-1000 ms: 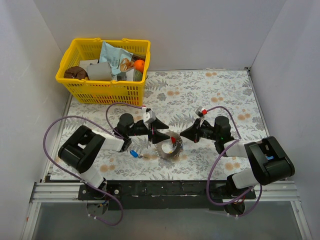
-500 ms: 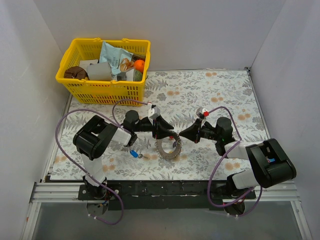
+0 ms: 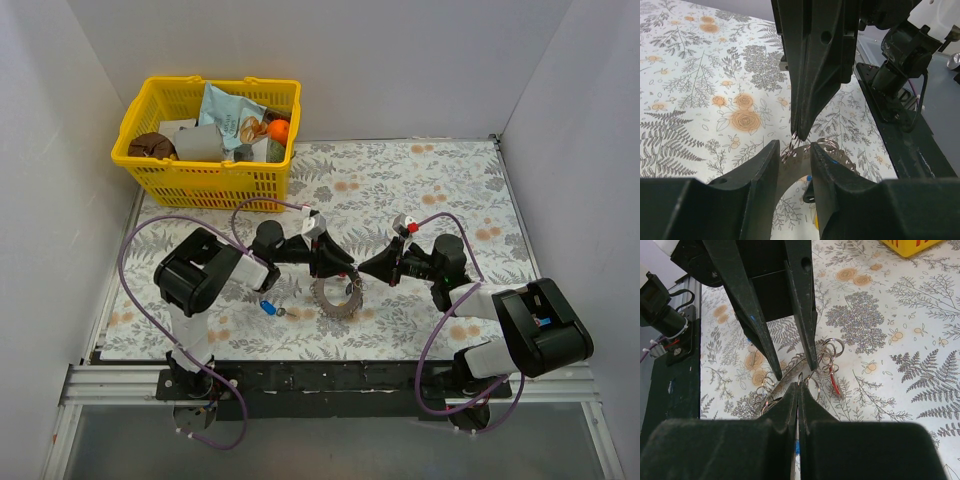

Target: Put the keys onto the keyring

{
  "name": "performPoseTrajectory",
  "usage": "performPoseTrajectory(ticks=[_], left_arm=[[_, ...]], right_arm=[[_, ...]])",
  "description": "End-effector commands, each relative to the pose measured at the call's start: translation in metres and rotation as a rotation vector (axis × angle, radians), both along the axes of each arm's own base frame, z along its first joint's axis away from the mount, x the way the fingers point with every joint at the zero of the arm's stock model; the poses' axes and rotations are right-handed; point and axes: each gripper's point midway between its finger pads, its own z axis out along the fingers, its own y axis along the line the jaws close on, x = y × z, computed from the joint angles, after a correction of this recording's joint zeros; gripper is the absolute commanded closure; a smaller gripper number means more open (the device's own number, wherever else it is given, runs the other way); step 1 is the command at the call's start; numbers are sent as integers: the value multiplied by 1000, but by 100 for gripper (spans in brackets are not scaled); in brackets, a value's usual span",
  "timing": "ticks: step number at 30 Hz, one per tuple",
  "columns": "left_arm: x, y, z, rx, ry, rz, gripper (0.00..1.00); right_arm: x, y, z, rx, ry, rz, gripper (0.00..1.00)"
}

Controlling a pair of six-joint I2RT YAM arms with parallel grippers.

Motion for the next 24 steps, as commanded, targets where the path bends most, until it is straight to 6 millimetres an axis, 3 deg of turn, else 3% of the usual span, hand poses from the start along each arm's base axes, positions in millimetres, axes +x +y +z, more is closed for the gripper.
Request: performPoseTrajectory(ticks=[1,7,14,19,21,24], left_arm=[[-1,-9,7,-14,-30,-35,70],[-1,-11,0,1,-23,-38,79],[-2,-11,-1,7,-37,-45,100],[-3,-10,5,12,-49,-43,100],[1,-11,7,21,-81,-33,100],[7,-11,7,69,-119,-17,100]], right_arm=[[-1,2,19,36,-94,24,99],[-2,2,21,39,-99,26,99],[-4,2,23,41,-104,37,99],[-3,3,23,36,-92,37,98],[1,3,20,8,-61,31,85],[1,3,18,-17,-48,41,73]])
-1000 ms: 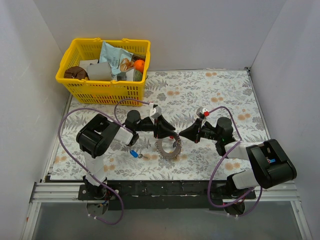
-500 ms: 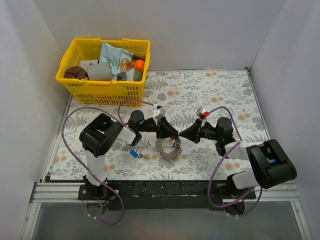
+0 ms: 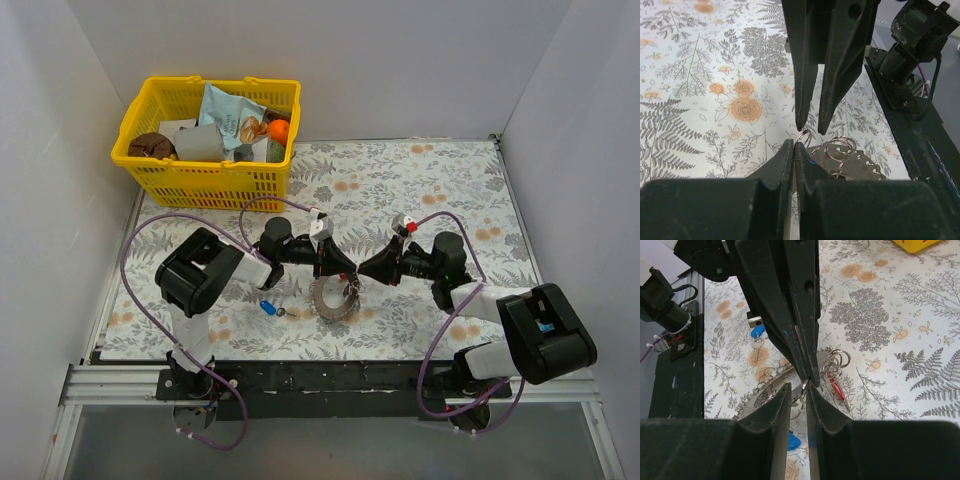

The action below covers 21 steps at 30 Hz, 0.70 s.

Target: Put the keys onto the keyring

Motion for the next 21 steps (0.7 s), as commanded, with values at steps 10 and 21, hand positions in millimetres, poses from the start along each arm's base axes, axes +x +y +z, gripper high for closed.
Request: performPoseTrajectory(ticks=[10,21], left_arm=[[13,3,5,226,-149,60,100],[8,0,10,266,-210,66,100]], right_arm=[[17,0,28,-57,-94,-7,50],[20,0,7,-116,-8,-7,48]])
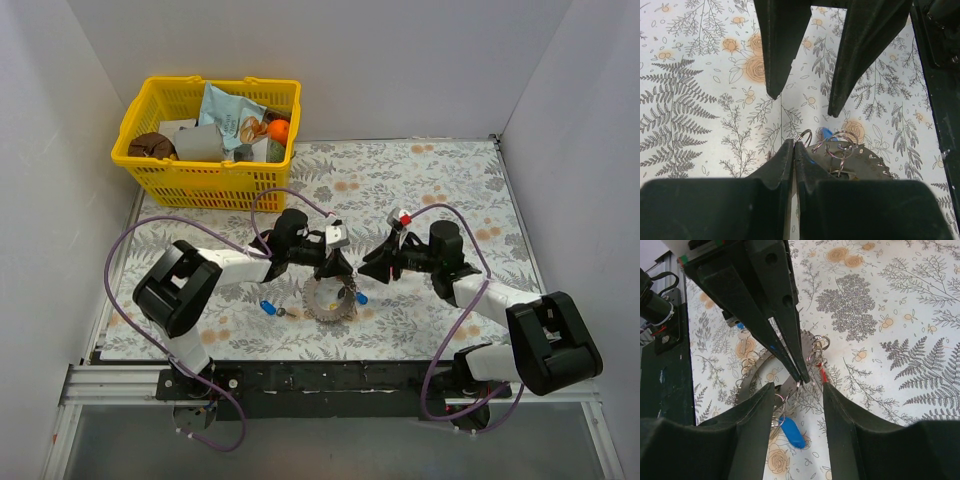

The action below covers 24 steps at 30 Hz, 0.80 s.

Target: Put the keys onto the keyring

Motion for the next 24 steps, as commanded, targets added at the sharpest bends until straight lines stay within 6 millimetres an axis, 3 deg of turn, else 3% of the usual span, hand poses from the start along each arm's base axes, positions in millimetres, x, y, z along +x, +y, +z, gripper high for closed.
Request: performPoseTrajectory(ticks=[1,12,24], left_arm=[[1,-5,30,-26,-84,-8,100],[-1,-9,36,-24,-106,-7,100],[-1,-9,36,-21,-113,-3,100]], right_arm=[[10,5,6,-11,-5,18,47],[10,17,-19,-104,71,33,48],[8,15,-31,-142,111,41,63]])
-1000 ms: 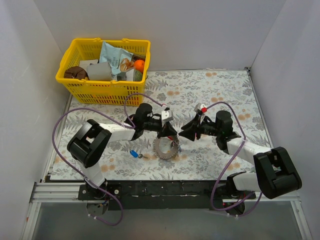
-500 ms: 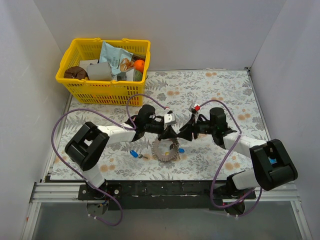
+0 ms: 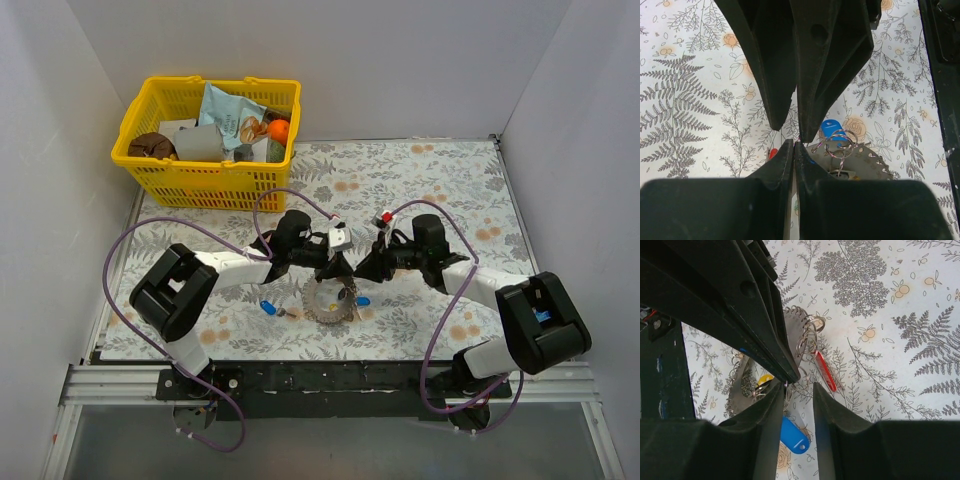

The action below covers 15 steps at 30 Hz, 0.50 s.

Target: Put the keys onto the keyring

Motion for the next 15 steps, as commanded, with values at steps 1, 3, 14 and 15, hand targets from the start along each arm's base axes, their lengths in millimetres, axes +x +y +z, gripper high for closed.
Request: performPoseTrajectory(ticks=[1,3,14,15], left_arm=[[4,-8,38,-71,-89,-20,100],[3,-8,39,-73,-89,-23,100],[4,-5,43,-89,-89,20,76],[5,-5,44,-92,-87,32,68]], right_arm=[[8,4,3,-16,-30,19,66],[7,5,0,-16,-15,30,80],[8,10,18,28,-83,65,99],[7,10,23,37,-102,68,99]])
